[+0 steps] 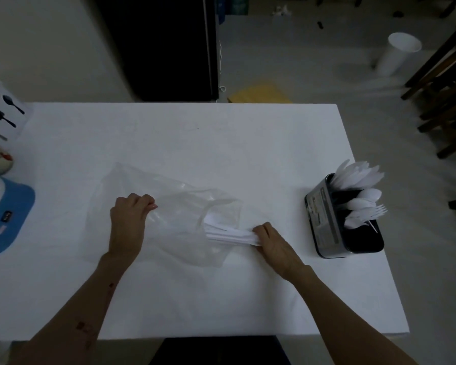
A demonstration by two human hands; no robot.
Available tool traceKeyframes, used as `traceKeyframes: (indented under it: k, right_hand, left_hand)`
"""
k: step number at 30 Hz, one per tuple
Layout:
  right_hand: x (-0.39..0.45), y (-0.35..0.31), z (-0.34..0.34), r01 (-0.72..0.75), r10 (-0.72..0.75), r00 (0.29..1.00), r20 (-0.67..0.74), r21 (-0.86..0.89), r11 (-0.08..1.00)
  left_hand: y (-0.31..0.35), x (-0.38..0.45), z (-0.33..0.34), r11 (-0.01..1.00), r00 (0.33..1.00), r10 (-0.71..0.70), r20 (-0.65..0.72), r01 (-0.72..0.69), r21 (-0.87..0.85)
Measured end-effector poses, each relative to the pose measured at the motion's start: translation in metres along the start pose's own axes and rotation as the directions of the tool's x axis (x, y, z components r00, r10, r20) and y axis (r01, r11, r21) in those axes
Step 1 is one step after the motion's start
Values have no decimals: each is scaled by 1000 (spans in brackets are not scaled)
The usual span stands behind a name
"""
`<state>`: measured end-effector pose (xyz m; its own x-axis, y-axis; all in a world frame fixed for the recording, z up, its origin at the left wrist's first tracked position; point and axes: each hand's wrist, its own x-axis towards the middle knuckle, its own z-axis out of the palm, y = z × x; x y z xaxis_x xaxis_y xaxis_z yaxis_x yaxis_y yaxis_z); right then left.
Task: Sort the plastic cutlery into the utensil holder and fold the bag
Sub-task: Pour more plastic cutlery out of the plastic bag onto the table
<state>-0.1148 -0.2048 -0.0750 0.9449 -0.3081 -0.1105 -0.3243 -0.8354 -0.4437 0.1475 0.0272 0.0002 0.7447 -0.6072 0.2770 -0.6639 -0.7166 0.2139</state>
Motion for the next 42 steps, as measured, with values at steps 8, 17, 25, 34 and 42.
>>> traceKeyframes:
  k: [8, 17, 25, 34, 42]
  right_hand:
    - [-16, -1, 1, -66, 51, 991, -121, -124, 990]
    - [16, -43, 37, 139, -139, 990, 16, -224, 965]
    - [4, -18, 12, 143, -164, 983, -77, -222, 964]
    - [-11, 10, -2, 276, -297, 954, -44, -263, 924]
    - [20, -38, 7, 327, -320, 944, 76, -114, 938]
  left_hand:
    - [11, -15, 13, 977, 978, -209, -9, 209, 48]
    - [16, -23, 23, 908, 926, -356, 124, 374, -190]
    - [9, -23, 22, 864, 915, -380, 137, 403, -302]
    - [4, -27, 31, 883, 926, -343, 158, 375, -282]
    - [7, -28, 35, 828, 881, -441, 169, 473, -301]
